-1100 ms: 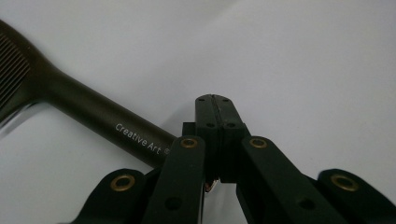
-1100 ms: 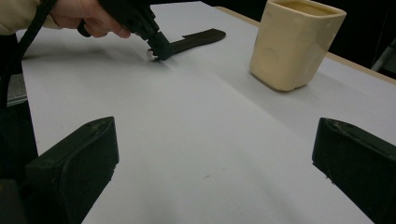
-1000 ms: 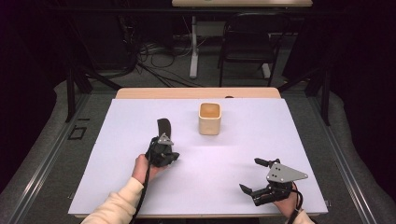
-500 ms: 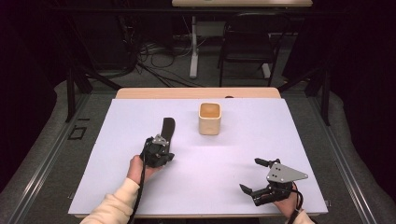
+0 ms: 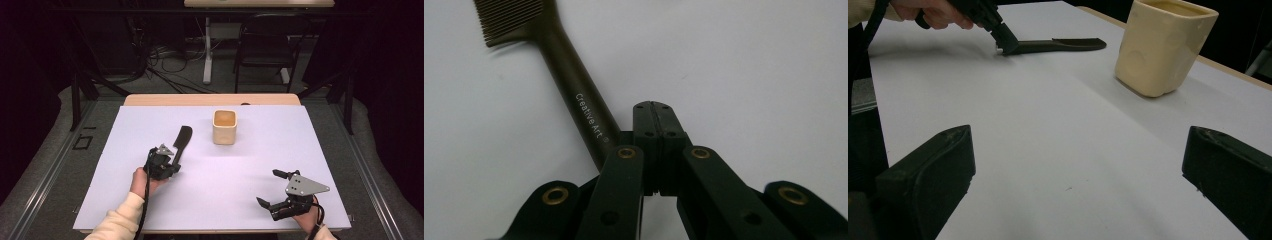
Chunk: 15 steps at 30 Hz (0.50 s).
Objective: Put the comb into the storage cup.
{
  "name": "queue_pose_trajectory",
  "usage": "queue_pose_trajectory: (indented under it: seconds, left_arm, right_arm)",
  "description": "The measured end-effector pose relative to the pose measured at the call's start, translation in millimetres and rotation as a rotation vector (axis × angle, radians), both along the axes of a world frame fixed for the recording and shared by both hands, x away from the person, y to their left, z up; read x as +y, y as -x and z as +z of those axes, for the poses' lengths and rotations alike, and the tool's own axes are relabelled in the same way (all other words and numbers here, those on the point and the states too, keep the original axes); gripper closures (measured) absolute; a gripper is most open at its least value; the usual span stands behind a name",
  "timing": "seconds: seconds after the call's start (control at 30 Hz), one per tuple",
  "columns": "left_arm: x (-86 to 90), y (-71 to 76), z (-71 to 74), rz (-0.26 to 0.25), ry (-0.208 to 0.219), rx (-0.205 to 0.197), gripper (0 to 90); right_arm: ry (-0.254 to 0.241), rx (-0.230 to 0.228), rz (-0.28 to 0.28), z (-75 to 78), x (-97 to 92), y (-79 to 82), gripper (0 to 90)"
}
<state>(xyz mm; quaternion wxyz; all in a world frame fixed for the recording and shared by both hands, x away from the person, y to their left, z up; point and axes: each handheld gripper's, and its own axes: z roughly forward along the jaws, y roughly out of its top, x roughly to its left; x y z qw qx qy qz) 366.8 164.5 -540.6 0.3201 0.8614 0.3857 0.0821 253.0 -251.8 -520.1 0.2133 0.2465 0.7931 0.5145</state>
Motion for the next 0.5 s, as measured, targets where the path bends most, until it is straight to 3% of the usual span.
queue_pose_trajectory:
  seconds: [0.5]
  left_arm:
    - [16.0, -1.4, 2.3, 0.035, -0.024, -0.003, 89.9]
  right_arm:
    - [0.002, 0.000, -0.001, 0.0, 0.2, 0.0, 0.2]
